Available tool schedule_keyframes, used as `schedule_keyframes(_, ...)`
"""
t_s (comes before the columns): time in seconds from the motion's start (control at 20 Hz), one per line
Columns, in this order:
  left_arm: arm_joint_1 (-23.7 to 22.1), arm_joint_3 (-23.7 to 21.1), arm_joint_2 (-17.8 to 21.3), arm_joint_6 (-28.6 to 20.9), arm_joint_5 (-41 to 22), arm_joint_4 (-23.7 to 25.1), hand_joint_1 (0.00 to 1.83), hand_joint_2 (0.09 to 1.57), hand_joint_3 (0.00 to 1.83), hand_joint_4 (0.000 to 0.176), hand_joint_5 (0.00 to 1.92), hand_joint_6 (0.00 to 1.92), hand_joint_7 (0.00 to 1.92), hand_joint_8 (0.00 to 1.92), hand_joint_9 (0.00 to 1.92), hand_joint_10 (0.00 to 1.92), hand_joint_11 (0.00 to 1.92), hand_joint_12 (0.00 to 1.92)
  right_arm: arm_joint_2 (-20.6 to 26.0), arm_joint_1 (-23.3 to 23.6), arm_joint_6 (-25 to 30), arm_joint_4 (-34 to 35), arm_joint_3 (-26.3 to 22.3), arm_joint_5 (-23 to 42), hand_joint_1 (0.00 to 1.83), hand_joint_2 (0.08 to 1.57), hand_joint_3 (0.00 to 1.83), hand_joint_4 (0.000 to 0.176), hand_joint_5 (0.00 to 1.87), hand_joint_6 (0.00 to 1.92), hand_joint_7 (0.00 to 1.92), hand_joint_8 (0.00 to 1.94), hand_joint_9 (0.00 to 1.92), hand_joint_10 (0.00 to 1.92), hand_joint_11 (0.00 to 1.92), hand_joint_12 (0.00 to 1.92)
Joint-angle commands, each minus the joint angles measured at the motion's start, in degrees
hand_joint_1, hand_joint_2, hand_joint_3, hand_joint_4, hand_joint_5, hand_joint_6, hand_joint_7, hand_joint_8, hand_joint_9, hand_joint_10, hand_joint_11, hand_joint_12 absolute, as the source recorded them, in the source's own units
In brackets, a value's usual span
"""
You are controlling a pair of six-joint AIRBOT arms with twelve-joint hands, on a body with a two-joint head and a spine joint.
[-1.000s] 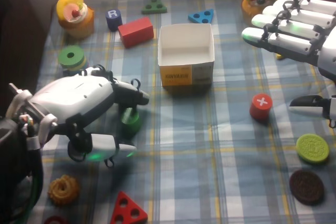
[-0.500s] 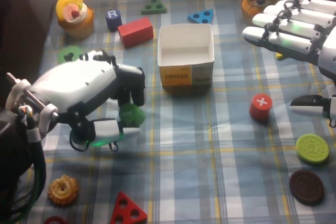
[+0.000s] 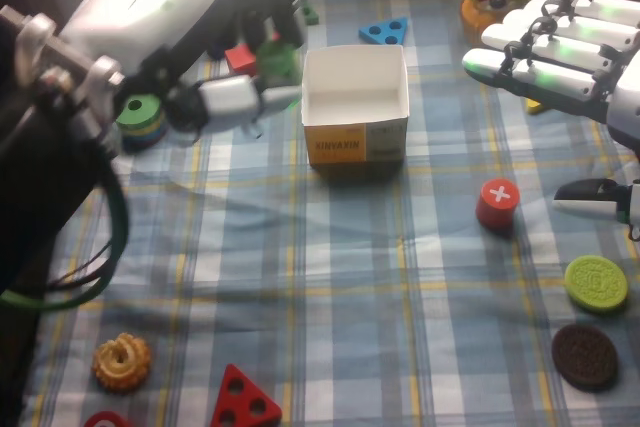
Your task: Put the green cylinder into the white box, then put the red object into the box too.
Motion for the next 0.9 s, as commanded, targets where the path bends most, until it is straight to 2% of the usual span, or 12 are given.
schedule_keyframes(0.0, -2.2, 1.7, -1.4, -0.2, -2.6, 1.3, 1.24, 1.17, 0.0, 0.0, 0.86, 0.97, 0.91, 1.39, 0.68, 1.91, 0.62, 1.92, -0.3, 0.4, -0.1, 0.6, 0.2, 7.4, 0.6, 1.21, 0.0, 0.0, 0.0, 0.0, 0.0, 0.0, 0.02, 0.01, 0.0, 0.34)
schedule_keyframes(0.05, -3.6, 3.4, -2.9, -0.2, -0.8, 0.6, 1.23, 1.18, 0.0, 0.0, 0.82, 1.07, 0.9, 1.38, 0.59, 1.8, 0.44, 1.92, -0.5, 0.4, -0.1, 0.6, 0.3, 7.4, 0.59, 1.21, 0.0, 0.0, 0.0, 0.0, 0.0, 0.0, 0.02, 0.02, 0.0, 0.39)
schedule_keyframes(0.1, -4.3, 4.7, -4.1, -0.2, 0.6, -0.1, 1.23, 1.18, 0.0, 0.0, 0.81, 1.07, 0.9, 1.38, 0.65, 1.76, 0.5, 1.92, -0.6, 0.4, -0.1, 0.6, 0.4, 7.4, 0.61, 1.2, 0.0, 0.0, 0.0, 0.0, 0.0, 0.0, 0.02, 0.02, 0.0, 0.53)
schedule_keyframes(0.25, -5.3, 7.9, -7.0, -0.2, 3.0, -2.8, 1.24, 1.17, 0.0, 0.0, 0.81, 1.02, 0.93, 1.34, 0.73, 1.64, 0.56, 1.92, -1.1, 0.4, -0.1, 0.6, 0.5, 7.3, 0.62, 1.21, 0.0, 0.0, 0.0, 0.0, 0.0, 0.0, 0.02, 0.03, 0.0, 0.46)
schedule_keyframes(0.3, -5.3, 8.2, -7.3, -0.2, 3.2, -3.0, 1.31, 1.14, 0.0, 0.0, 0.67, 0.72, 0.91, 1.21, 0.51, 1.46, 0.18, 1.91, -1.2, 0.4, -0.1, 0.6, 0.5, 7.2, 0.63, 1.21, 0.0, 0.0, 0.0, 0.0, 0.0, 0.0, 0.02, 0.03, 0.0, 0.41)
schedule_keyframes(0.4, -5.3, 8.3, -7.4, -0.2, 3.4, -3.4, 1.03, 1.04, 0.0, 0.006, 0.43, 0.41, 0.47, 1.07, 0.17, 1.23, 0.01, 1.7, -1.6, 0.4, -0.1, 0.6, 0.7, 6.9, 0.57, 1.22, 0.0, 0.0, 0.0, 0.0, 0.0, 0.0, 0.01, 0.03, 0.0, 0.4)
schedule_keyframes(0.5, -5.2, 8.2, -7.3, -0.2, 3.0, -3.6, 0.91, 1.04, 0.0, 0.07, 0.26, 0.25, 0.26, 0.71, 0.01, 1.03, 0.0, 1.51, -2.3, 0.4, -0.1, 0.6, 1.1, 6.4, 0.6, 1.21, 0.0, 0.0, 0.0, 0.0, 0.01, 0.0, 0.05, 0.06, 0.0, 0.69)
schedule_keyframes(0.55, -5.2, 8.0, -7.3, -0.2, 2.8, -3.6, 0.92, 1.04, 0.0, 0.076, 0.24, 0.21, 0.26, 0.52, 0.01, 0.96, 0.0, 1.48, -2.5, 0.4, -0.1, 0.6, 1.3, 6.1, 0.62, 1.21, 0.0, 0.0, 0.0, 0.0, 0.03, 0.01, 0.07, 0.08, 0.0, 0.8)
schedule_keyframes(0.6, -5.2, 7.6, -7.1, -0.2, 2.2, -3.2, 0.89, 1.05, 0.0, 0.074, 0.23, 0.14, 0.26, 0.33, 0.0, 0.88, 0.0, 1.43, -2.9, 0.4, 0.0, 0.6, 1.5, 5.7, 0.63, 1.21, 0.0, 0.0, 0.0, 0.0, 0.09, 0.02, 0.1, 0.14, 0.0, 1.05)
schedule_keyframes(0.65, -5.1, 7.1, -6.8, -0.2, 1.5, -3.0, 0.87, 1.06, 0.0, 0.076, 0.22, 0.09, 0.27, 0.23, 0.0, 0.82, 0.0, 1.4, -3.2, 0.4, 0.2, 0.6, 1.8, 5.3, 0.64, 1.22, 0.0, 0.0, 0.01, 0.0, 0.13, 0.02, 0.02, 0.39, 0.0, 1.21)
schedule_keyframes(0.75, -4.5, 5.6, -5.7, -0.2, -0.6, -2.3, 0.68, 1.16, 0.01, 0.067, 0.22, 0.04, 0.26, 0.11, 0.0, 0.78, 0.0, 1.41, -4.1, 0.3, 1.4, 0.6, 2.6, 4.6, 0.66, 1.2, 0.0, 0.0, 0.12, 0.04, 0.25, 0.06, 0.0, 0.69, 0.0, 1.4)
schedule_keyframes(0.85, -3.5, 3.6, -3.9, -1.1, -3.6, -1.2, 0.56, 1.26, 0.02, 0.048, 0.25, 0.03, 0.31, 0.09, 0.0, 0.94, 0.0, 1.53, -5.2, 0.0, 2.9, 0.5, 3.7, 4.0, 0.71, 1.19, 0.0, 0.0, 0.19, 0.06, 0.31, 0.1, 0.0, 0.85, 0.0, 1.58)
